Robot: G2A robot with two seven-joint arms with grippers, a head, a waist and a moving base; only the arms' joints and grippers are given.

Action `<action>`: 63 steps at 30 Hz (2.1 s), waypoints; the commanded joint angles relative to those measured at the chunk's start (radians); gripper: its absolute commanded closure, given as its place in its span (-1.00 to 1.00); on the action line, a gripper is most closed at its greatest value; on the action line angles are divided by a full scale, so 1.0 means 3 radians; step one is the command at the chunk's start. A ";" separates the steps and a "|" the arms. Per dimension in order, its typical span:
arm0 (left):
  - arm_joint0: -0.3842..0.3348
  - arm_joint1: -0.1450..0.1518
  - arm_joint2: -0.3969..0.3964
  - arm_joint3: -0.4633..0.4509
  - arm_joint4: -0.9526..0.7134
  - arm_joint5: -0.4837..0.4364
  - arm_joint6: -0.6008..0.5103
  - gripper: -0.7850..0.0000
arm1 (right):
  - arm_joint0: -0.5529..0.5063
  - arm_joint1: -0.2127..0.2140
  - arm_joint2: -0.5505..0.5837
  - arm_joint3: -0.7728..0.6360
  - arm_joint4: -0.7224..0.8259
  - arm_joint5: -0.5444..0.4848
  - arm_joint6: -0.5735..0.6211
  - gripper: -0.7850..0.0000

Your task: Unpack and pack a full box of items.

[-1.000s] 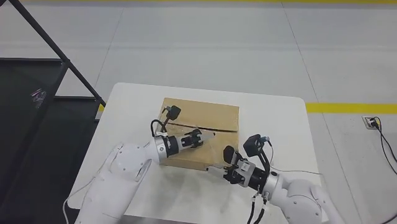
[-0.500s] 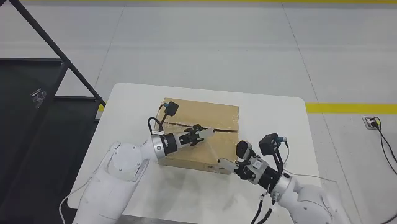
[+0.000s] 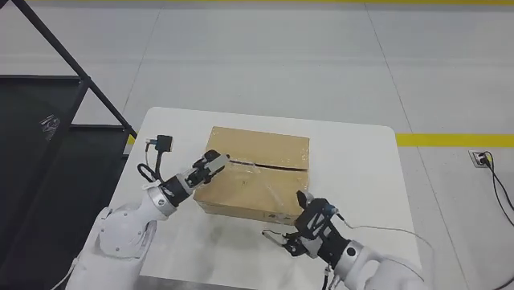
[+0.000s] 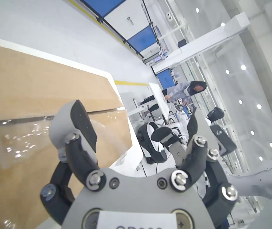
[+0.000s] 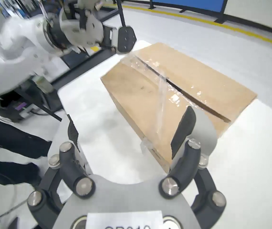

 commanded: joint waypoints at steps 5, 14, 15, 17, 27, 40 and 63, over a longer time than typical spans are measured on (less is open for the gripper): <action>0.0276 0.0033 -0.0221 -0.0109 -0.0053 -0.0064 0.0095 -1.00 | 0.0001 -0.0001 0.0003 0.0005 -0.0073 0.0013 -0.0002 -1.00; 0.0363 0.0052 -0.0272 -0.0129 -0.0093 -0.0067 0.0149 -1.00 | -0.0111 -0.0019 -0.0560 0.0076 -0.1988 0.0438 0.0124 -1.00; 0.0358 0.0054 -0.0271 -0.0136 -0.0090 -0.0055 0.0146 -1.00 | -0.0158 -0.0025 -0.0614 0.0075 -0.2202 0.0579 0.0141 -1.00; 0.0343 0.0057 -0.0263 -0.0149 -0.0072 -0.0031 0.0143 -1.00 | -0.0248 -0.0036 -0.0717 0.0111 -0.2636 0.0831 0.0162 -1.00; 0.0289 0.0062 -0.0175 -0.0119 -0.0003 -0.0008 0.0213 -1.00 | -0.0330 -0.0068 -0.0893 0.0168 -0.3150 0.1126 0.0250 -1.00; 0.0306 0.0066 -0.0121 -0.0054 -0.0047 -0.0075 0.0301 -1.00 | 0.0002 -0.0190 -0.1319 0.0768 -0.4468 0.0891 0.0259 -1.00; 0.0337 0.0104 -0.0216 -0.0035 -0.0144 -0.0123 0.0278 -1.00 | 0.0157 -0.0495 -0.1453 0.1041 -0.4921 0.1371 0.0643 -1.00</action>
